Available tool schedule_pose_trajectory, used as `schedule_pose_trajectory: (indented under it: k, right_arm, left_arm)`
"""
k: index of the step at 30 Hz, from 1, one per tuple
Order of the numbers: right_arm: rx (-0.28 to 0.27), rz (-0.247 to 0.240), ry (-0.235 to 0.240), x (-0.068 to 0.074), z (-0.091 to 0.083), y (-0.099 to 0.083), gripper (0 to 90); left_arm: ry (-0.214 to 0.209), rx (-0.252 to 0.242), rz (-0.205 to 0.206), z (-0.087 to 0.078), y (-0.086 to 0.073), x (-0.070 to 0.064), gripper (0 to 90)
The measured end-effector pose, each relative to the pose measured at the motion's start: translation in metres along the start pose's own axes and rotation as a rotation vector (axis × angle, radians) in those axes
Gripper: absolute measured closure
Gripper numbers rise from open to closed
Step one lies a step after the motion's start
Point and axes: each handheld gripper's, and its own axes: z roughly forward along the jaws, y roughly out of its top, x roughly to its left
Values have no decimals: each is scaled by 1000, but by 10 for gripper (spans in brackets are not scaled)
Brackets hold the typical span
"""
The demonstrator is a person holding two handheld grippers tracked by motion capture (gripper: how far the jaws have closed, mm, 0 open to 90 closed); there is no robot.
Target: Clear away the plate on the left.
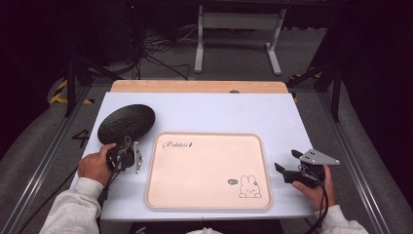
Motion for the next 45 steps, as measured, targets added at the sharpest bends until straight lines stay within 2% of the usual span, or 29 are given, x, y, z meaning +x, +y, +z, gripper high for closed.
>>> schedule_pose_trajectory:
  k: [5, 11, 13, 17, 21, 26, 30, 32, 34, 37, 39, 45]
  right_arm:
    - [-4, 1, -1, 0, -1, 0, 168]
    - [-3, -1, -5, -1, -1, 0, 168]
    - [-4, 1, -7, -1, -1, 0, 168]
    - [-6, 1, -7, -1, -2, 0, 168]
    - [-8, 0, -8, -1, -2, 1, 168]
    - [-9, 1, -11, -1, -2, 1, 168]
    - [-9, 3, -11, -1, -2, 1, 168]
    - [-7, 3, -12, -1, -2, 1, 168]
    - [-7, 2, -11, -1, -2, 1, 168]
    - [-7, 9, -13, -1, -2, 0, 168]
    - [-5, 8, -13, -1, -3, 0, 168]
    - [-4, 15, -24, -2, -6, -2, 168]
  left_arm:
    - [-14, -9, -22, -5, 3, 1, 868]
    - [-12, -22, 4, -11, 10, 0, 868]
    - [-8, -27, -1, -14, 13, 0, 868]
    - [10, -38, 24, -22, 19, 1, 868]
    - [16, -60, 23, -31, 24, 2, 867]
    - [17, -102, 21, -43, 33, 1, 867]
    - [28, -123, 44, -52, 42, 0, 867]
    - [29, -152, 60, -59, 47, -2, 866]
    - [20, -184, 78, -68, 54, -3, 866]
    - [1, -228, 76, -77, 64, -4, 866]
    - [1, -249, 101, -81, 70, -7, 866]
    - [-25, -295, 136, -88, 87, -14, 866]
